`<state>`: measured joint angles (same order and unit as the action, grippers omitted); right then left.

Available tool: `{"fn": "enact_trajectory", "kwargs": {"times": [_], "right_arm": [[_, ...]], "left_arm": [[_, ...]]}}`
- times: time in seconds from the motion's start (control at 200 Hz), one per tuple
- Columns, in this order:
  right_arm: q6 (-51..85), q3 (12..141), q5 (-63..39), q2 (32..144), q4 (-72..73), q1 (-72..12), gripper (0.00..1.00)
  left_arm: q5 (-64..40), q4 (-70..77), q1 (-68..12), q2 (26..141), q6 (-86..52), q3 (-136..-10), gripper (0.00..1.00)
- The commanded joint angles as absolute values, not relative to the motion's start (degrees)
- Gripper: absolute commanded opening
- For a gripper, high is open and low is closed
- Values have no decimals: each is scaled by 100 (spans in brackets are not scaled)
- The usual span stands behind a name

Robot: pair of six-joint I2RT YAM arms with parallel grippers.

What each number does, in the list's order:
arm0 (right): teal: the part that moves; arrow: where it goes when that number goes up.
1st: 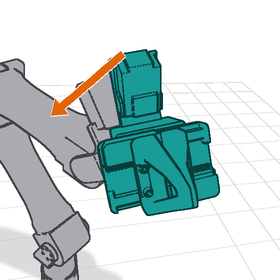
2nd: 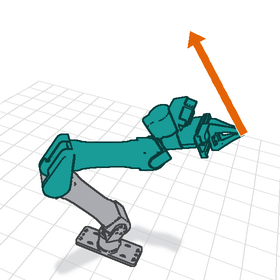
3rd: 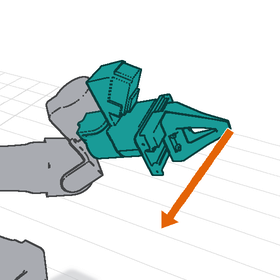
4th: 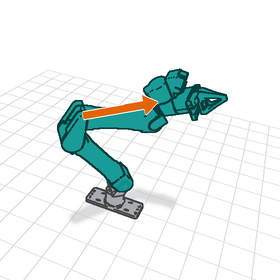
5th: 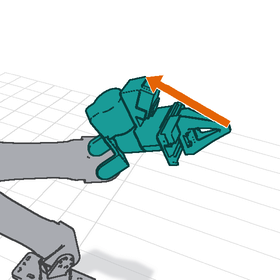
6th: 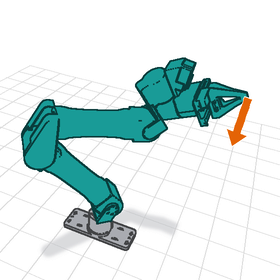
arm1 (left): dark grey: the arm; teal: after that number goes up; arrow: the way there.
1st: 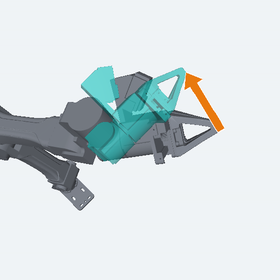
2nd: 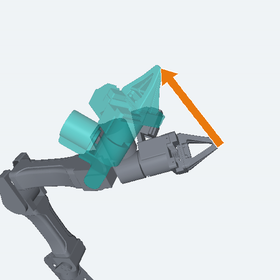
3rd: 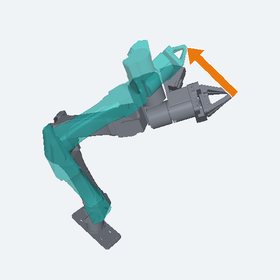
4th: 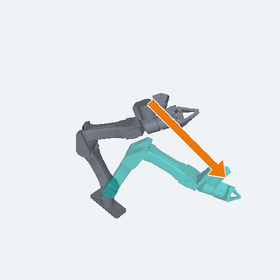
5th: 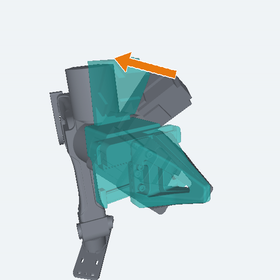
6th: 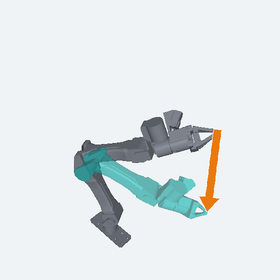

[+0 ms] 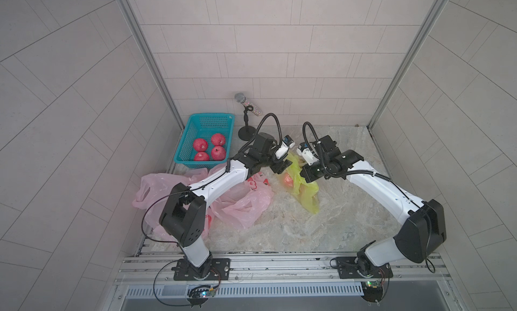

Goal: Untie the knot of a plastic bag & take out the apple
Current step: Untie the plastic bag at the center of the board.

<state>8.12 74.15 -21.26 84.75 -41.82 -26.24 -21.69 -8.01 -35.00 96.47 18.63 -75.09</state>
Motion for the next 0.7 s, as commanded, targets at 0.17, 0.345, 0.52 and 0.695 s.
{"fn": "enact_trajectory", "kwargs": {"times": [0.17,0.345,0.52,0.695], "right_arm": [[668,7411,-2420,8240,-4368,-2637,0],[664,7401,-2479,8208,-4399,-2637,0],[661,7392,-2496,8192,-4441,-2632,0],[658,7333,-2518,8149,-4489,-2631,0]], "left_arm": [[-2358,-729,-3578,9847,3048,-7527,71],[-2470,-788,-3621,10097,3156,-7761,63],[-2477,-925,-3725,10298,3170,-7946,48],[-2598,-1225,-3731,10353,3045,-8212,17]]}}
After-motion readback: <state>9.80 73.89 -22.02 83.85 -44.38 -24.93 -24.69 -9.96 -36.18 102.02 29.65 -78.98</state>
